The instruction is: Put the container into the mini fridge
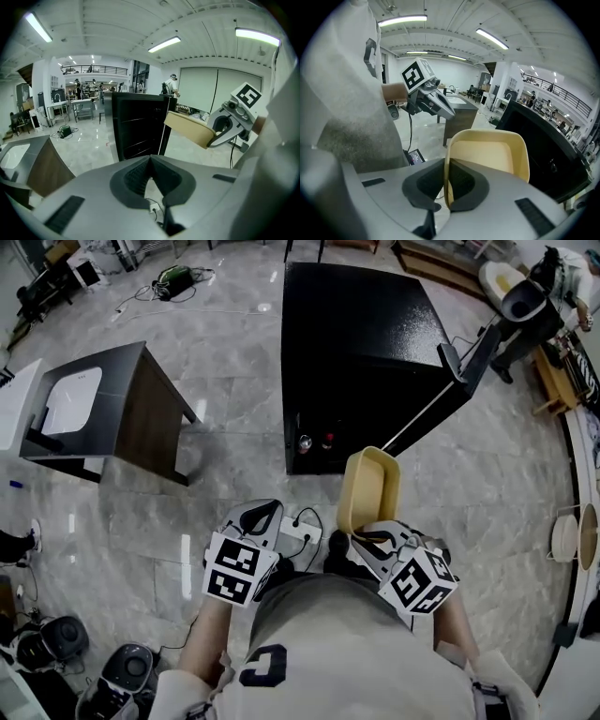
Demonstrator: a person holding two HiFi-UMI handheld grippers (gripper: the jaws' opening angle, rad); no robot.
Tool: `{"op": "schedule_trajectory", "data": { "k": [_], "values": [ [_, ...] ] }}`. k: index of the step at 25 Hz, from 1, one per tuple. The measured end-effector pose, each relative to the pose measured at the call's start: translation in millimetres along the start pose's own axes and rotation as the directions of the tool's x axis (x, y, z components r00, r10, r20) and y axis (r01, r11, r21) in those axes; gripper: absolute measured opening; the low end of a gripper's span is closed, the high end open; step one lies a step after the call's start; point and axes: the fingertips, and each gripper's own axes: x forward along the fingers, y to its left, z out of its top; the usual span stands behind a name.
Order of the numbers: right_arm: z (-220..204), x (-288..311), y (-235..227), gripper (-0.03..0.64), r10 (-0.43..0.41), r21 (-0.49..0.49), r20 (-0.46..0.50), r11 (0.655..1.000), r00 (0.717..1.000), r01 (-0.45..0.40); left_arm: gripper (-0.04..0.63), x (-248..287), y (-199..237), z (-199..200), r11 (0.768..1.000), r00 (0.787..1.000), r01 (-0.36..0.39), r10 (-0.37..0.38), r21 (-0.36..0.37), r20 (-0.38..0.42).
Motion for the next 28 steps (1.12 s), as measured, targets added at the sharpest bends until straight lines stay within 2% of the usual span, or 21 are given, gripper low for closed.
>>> {"op": "schedule_trajectory", "data": {
  "k": [15,23,28],
  "values": [
    [-64,12,-77,0.031,0.162,-0.057,0.028,0.985,0.986,-0.16,0.055,75,-39,39,0.996,0.993,-0.087,0.085,-0.023,-0.081],
    [-91,30,-102,0.031,0.184,-0.13,-0.017,0.974,0.983,-0.185,0.055,97,-54,41,0.993,0.99,-0.104,0.097,-0.056,-0.106],
    [-93,55,-114,0.031,0.142,-0.154,-0.071,0.976,0.987,-0.152,0.055,92,-39,39,0.995,0.994,-0.08,0.075,-0.055,-0.084]
  ]
}}
